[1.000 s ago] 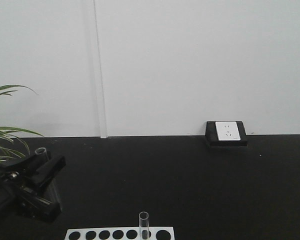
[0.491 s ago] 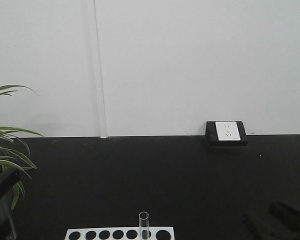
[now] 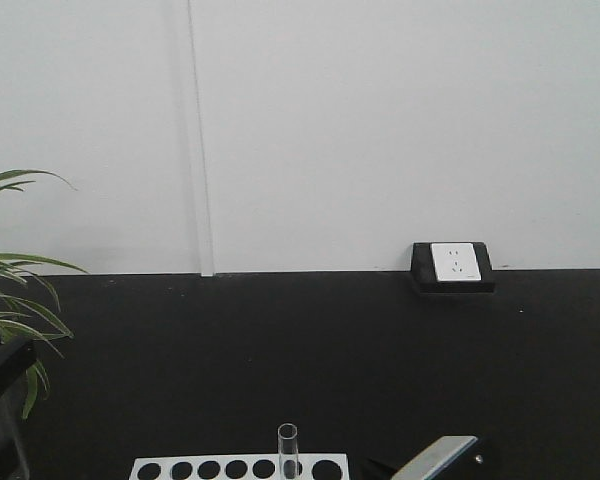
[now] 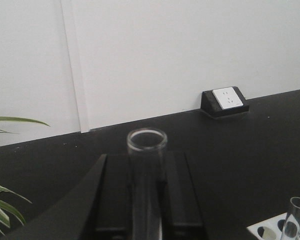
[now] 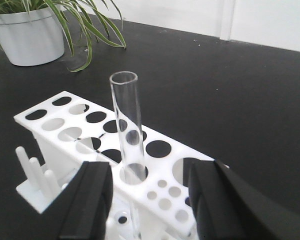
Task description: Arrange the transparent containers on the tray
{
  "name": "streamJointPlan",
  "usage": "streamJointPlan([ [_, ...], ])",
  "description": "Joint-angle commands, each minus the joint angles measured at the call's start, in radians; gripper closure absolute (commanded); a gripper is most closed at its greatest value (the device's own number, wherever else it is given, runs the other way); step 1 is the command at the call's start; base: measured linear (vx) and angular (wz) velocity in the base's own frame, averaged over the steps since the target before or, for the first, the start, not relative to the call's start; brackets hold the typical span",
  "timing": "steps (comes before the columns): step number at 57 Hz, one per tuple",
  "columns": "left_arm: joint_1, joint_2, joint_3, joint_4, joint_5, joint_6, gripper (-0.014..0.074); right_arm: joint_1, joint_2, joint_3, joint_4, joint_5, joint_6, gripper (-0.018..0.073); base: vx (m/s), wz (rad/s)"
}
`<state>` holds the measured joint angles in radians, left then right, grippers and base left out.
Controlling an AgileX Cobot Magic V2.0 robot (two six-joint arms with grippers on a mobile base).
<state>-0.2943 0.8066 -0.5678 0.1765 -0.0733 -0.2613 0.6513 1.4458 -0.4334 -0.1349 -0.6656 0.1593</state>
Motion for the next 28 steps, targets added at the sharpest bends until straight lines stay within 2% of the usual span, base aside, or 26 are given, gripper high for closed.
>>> streamJointPlan([
  [1,-0.006,-0.009,-0.034,-0.010,-0.083,-0.006,0.0482,0.001,0.037,-0.069,-0.029,-0.128,0.016,0.0134,0.00,0.00],
  [12,-0.006,-0.009,-0.034,-0.010,-0.083,-0.006,0.0482,0.001,0.126,-0.166,-0.113,-0.134,0.044,0.0134,0.00,0.00],
  [28,-0.006,-0.009,-0.034,-0.010,-0.083,-0.006,0.0482,0.001,0.219,-0.273,-0.132,-0.134,0.061,0.0134,0.00,0.00],
])
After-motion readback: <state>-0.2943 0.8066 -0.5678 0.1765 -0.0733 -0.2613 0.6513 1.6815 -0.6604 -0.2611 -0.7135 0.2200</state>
